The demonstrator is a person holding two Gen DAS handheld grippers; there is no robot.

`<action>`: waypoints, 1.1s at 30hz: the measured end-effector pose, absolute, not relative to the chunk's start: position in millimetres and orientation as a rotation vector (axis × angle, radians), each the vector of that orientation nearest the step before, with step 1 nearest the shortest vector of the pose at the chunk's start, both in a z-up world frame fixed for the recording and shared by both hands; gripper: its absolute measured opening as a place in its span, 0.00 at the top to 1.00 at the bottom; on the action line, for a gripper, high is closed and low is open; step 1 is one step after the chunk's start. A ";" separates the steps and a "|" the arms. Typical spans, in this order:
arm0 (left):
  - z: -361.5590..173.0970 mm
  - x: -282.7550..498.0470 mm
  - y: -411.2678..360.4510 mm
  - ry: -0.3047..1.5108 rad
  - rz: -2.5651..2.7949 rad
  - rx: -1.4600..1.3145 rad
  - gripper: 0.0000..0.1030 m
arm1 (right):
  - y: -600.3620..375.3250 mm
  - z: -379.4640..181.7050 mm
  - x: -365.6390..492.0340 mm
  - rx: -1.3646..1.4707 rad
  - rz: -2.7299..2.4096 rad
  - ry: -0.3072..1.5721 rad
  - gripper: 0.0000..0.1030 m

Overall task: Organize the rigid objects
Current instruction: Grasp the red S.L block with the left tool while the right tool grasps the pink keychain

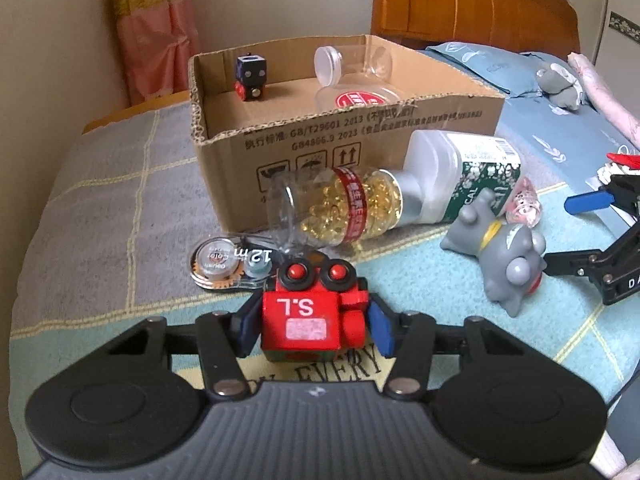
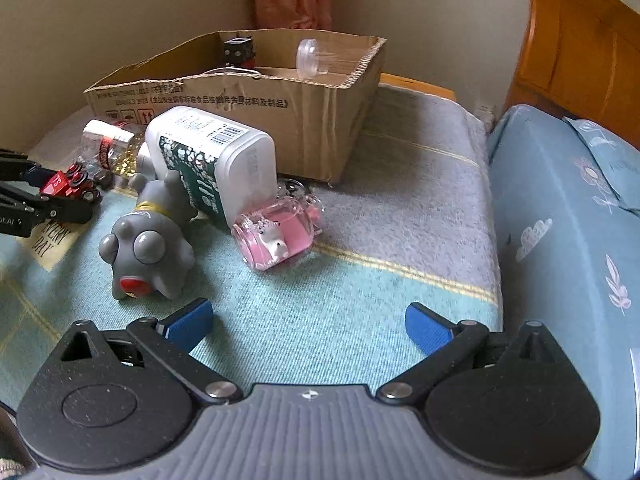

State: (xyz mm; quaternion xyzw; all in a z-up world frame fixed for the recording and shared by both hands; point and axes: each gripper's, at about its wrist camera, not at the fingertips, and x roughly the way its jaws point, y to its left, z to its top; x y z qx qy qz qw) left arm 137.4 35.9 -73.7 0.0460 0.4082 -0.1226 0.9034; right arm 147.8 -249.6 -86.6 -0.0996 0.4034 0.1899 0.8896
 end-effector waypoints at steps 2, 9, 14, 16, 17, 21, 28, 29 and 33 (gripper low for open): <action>-73.5 134.8 37.1 0.846 -0.251 0.095 0.49 | -248.2 -86.3 152.9 -0.220 0.417 0.841 0.00; -74.7 128.7 44.4 0.839 -0.234 0.077 0.49 | -239.6 -84.1 175.9 -0.278 0.518 0.850 0.00; -74.7 129.0 42.6 0.841 -0.224 0.078 0.49 | -234.3 -82.2 189.7 -0.338 0.589 0.829 0.01; -74.6 129.1 42.4 0.841 -0.223 0.078 0.49 | -231.8 -80.4 192.2 -0.356 0.612 0.822 0.06; -74.6 129.1 42.3 0.841 -0.223 0.077 0.49 | -230.4 -79.1 193.2 -0.366 0.628 0.818 0.10; -74.6 128.4 41.5 0.839 -0.215 0.075 0.49 | -224.0 -74.3 195.5 -0.390 0.664 0.813 0.25; -74.9 127.2 41.6 0.837 -0.213 0.075 0.49 | -219.6 -69.9 180.1 -0.379 0.616 0.826 0.42; -74.9 127.1 41.6 0.837 -0.214 0.075 0.49 | -221.1 -69.9 178.1 -0.369 0.603 0.832 0.42; -74.9 126.9 41.4 0.836 -0.214 0.077 0.49 | -231.3 -70.1 165.7 -0.304 0.525 0.855 0.43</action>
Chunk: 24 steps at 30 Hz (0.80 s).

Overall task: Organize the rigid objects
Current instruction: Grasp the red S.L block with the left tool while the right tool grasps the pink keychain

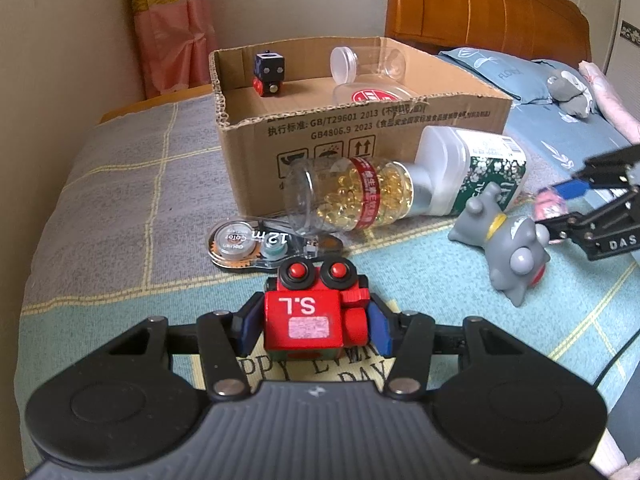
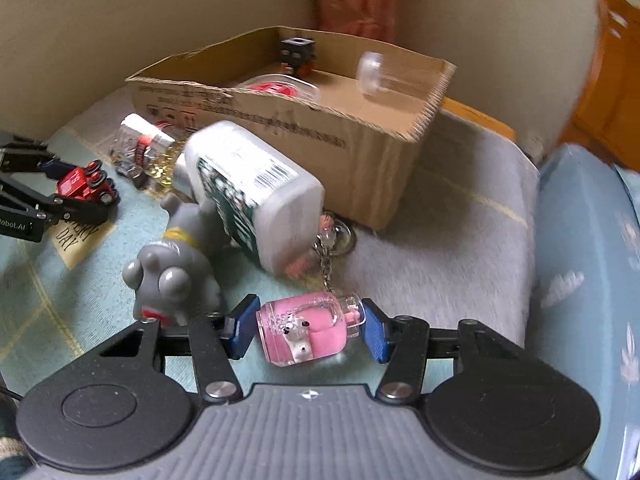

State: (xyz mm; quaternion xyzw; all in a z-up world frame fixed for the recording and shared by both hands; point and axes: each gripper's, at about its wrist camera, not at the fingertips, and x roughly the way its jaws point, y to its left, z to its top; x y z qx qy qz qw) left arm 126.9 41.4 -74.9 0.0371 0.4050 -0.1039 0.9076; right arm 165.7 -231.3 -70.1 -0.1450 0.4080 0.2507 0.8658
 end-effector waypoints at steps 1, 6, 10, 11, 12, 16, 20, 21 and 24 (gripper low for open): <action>-74.9 126.8 41.6 0.836 -0.214 0.077 0.49 | -233.3 -70.2 161.7 -0.292 0.507 0.857 0.43; -74.9 126.2 41.7 0.835 -0.218 0.080 0.49 | -241.1 -70.9 133.3 -0.234 0.432 0.870 0.42; -75.3 123.5 42.8 0.831 -0.220 0.081 0.49 | -243.8 -70.2 112.8 -0.157 0.380 0.886 0.42; -75.6 122.9 43.3 0.830 -0.220 0.082 0.49 | -243.2 -70.2 107.5 -0.138 0.370 0.886 0.42; -75.7 122.0 43.5 0.829 -0.221 0.082 0.49 | -242.6 -70.3 102.1 -0.119 0.356 0.884 0.42; -75.8 119.8 43.5 0.827 -0.219 0.082 0.49 | -230.8 -71.2 84.1 -0.091 0.298 0.871 0.41; -75.9 118.9 43.7 0.826 -0.219 0.083 0.49 | -216.4 -72.6 74.5 -0.087 0.286 0.865 0.30; -75.9 118.8 43.9 0.827 -0.220 0.083 0.49 | -214.0 -72.9 73.4 -0.097 0.291 0.862 0.30; -75.9 116.9 44.3 0.827 -0.221 0.083 0.49 | -210.1 -74.0 74.4 -0.154 0.292 0.858 0.30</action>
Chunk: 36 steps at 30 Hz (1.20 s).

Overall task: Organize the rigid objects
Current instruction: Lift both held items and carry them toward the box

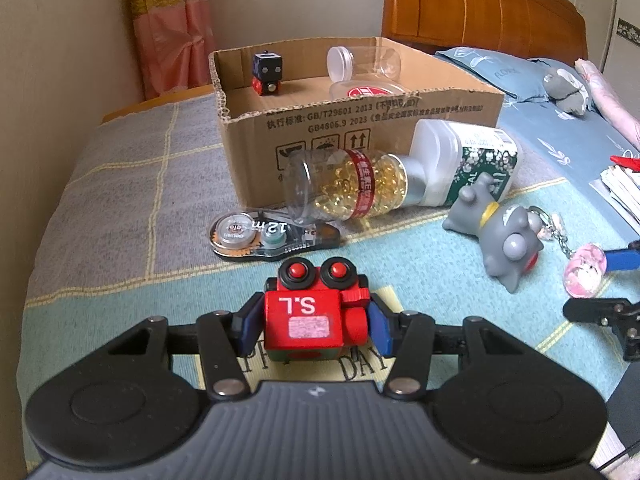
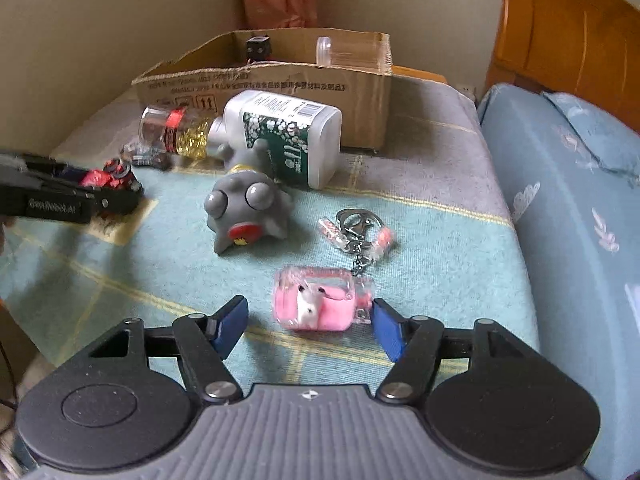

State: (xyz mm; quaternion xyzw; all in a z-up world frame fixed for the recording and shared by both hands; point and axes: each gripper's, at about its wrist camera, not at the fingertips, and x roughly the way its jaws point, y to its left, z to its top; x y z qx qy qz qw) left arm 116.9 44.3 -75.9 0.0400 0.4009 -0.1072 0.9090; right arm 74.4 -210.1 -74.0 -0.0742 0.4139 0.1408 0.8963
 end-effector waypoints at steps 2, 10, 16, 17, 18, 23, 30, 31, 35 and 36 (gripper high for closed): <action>-76.4 116.1 44.4 0.822 -0.218 0.079 0.49 | -212.9 -74.0 77.2 -0.171 0.273 0.851 0.30; -77.6 119.0 41.4 0.816 -0.204 0.078 0.48 | -215.1 -75.3 84.6 -0.159 0.291 0.843 0.30; -76.4 120.7 40.9 0.827 -0.208 0.081 0.49 | -212.2 -72.7 85.7 -0.175 0.305 0.843 0.44; -75.8 121.5 40.7 0.831 -0.211 0.084 0.49 | -211.8 -72.1 85.3 -0.184 0.307 0.843 0.45; -75.3 122.1 40.3 0.836 -0.217 0.088 0.49 | -211.3 -71.8 85.0 -0.193 0.309 0.844 0.45; -69.7 121.8 37.3 0.858 -0.274 0.143 0.49 | -210.1 -67.9 85.9 -0.254 0.336 0.858 0.46; -51.9 119.5 32.8 0.883 -0.356 0.220 0.50 | -212.8 -43.9 86.6 -0.318 0.394 0.835 0.46; -49.1 120.0 32.0 0.886 -0.366 0.228 0.50 | -213.3 -40.0 87.1 -0.319 0.403 0.832 0.46; -35.2 123.6 30.6 0.885 -0.400 0.252 0.50 | -214.4 -23.3 93.1 -0.323 0.440 0.824 0.46; -30.7 125.6 30.7 0.881 -0.403 0.255 0.50 | -213.9 -18.6 94.9 -0.331 0.444 0.818 0.46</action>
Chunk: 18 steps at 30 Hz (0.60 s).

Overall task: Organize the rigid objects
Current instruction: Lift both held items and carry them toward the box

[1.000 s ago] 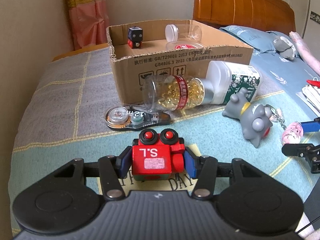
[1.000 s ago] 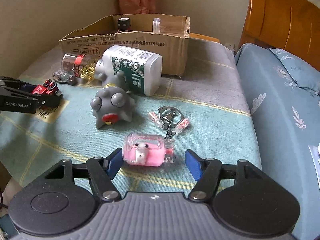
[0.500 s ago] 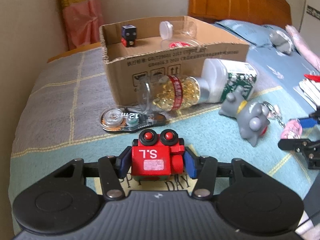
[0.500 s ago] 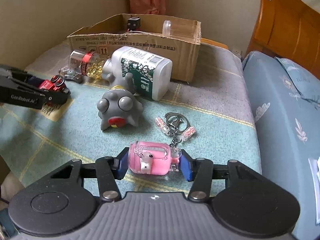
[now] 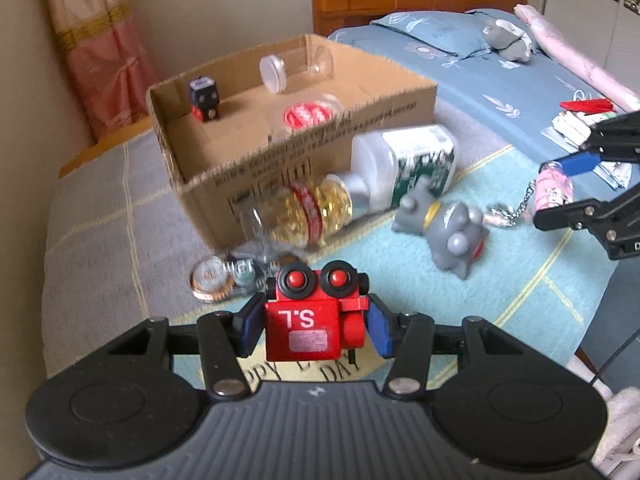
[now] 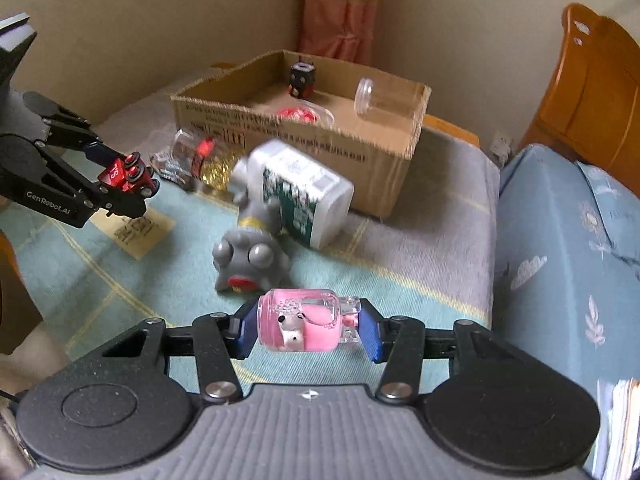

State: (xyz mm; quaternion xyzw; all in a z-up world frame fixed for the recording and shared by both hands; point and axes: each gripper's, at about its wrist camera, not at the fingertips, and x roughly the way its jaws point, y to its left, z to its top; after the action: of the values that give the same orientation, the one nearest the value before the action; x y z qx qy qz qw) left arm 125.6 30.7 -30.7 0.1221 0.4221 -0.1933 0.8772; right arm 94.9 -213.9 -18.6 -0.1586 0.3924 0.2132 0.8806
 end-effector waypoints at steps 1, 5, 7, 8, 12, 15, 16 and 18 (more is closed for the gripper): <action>-26.1 127.2 30.9 0.873 -0.408 0.256 0.50 | -213.1 -14.5 96.4 -0.338 0.446 0.809 0.46; -3.4 133.8 34.1 0.818 -0.414 0.247 0.50 | -212.8 3.8 102.0 -0.342 0.465 0.766 0.46; 7.7 138.4 34.8 0.795 -0.411 0.252 0.50 | -212.9 13.0 105.6 -0.333 0.474 0.751 0.46; 12.8 141.3 35.0 0.787 -0.413 0.253 0.50 | -212.6 17.9 107.6 -0.333 0.477 0.741 0.46; 33.8 156.8 35.2 0.763 -0.434 0.250 0.50 | -210.8 38.5 116.7 -0.332 0.487 0.682 0.46; 45.3 172.1 33.5 0.745 -0.436 0.254 0.50 | -208.8 54.3 126.0 -0.326 0.486 0.644 0.46; 48.2 178.3 32.4 0.739 -0.432 0.258 0.50 | -207.9 59.0 130.3 -0.324 0.485 0.633 0.46; 52.8 191.6 30.4 0.733 -0.421 0.262 0.50 | -206.7 68.8 140.0 -0.320 0.485 0.614 0.46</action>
State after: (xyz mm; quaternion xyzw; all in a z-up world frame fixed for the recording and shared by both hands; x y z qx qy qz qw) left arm 191.6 30.4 52.8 0.1269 0.3544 -0.2038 0.9037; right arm 140.0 -206.7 68.8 -0.1551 0.2982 0.2351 0.9120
